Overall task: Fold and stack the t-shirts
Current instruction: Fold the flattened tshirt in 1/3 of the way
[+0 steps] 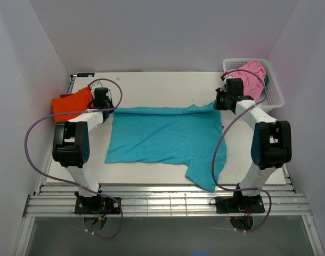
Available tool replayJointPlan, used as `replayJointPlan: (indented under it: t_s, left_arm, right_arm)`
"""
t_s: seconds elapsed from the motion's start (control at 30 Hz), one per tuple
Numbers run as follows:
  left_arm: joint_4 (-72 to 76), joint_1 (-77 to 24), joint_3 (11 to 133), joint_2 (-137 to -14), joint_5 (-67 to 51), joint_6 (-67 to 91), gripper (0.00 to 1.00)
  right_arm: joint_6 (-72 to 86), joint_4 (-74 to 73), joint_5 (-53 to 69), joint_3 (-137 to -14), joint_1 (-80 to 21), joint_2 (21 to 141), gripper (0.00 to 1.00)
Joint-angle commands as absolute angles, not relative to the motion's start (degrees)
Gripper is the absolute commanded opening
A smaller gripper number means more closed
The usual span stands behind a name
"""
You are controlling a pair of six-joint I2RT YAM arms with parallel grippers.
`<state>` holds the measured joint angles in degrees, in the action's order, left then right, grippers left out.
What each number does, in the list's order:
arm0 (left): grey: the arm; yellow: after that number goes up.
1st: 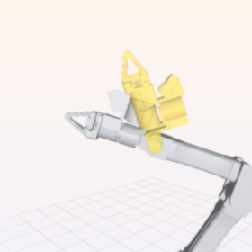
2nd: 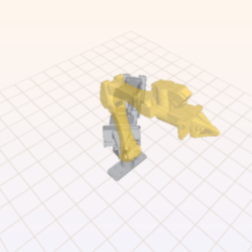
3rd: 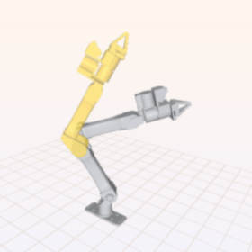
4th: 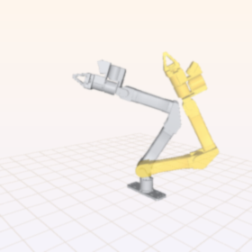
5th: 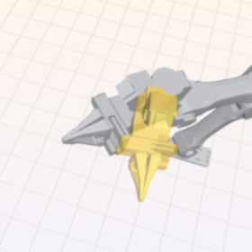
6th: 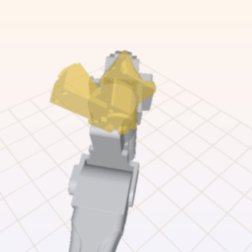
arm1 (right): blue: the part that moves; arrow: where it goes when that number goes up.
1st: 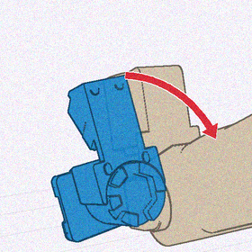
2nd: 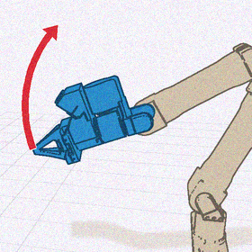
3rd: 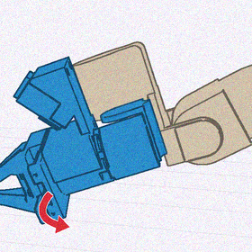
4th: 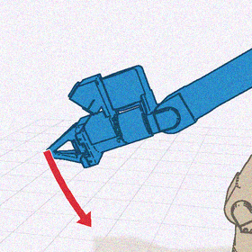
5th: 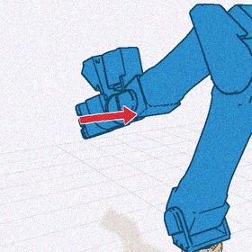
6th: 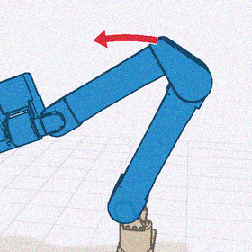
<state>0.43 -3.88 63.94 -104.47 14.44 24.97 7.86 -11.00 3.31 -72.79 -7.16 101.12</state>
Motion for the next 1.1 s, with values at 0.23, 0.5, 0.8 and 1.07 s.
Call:
replayJointPlan:
  t_s: [0.23,0.5,0.8,1.07]
  left_arm:
    - [-2.5,-4.0,62.5,-100.6,16.7,25.8,0.00]
    - [-3.2,-4.0,60.1,-99.9,17.3,26.5,0.00]
    - [-2.4,-4.0,57.4,-98.9,18.6,27.2,0.00]
    - [-2.6,-4.1,55.9,-98.4,19.5,27.4,0.00]
  right_arm:
    - [6.9,-19.4,-2.7,-69.8,-8.3,97.1,0.08]
    - [7.4,-22.3,-6.9,-67.3,-9.5,95.8,0.08]
    - [8.3,-24.7,-10.8,-64.7,-10.9,93.7,0.08]
    - [9.0,-25.7,-11.1,-62.3,-11.9,92.7,0.08]
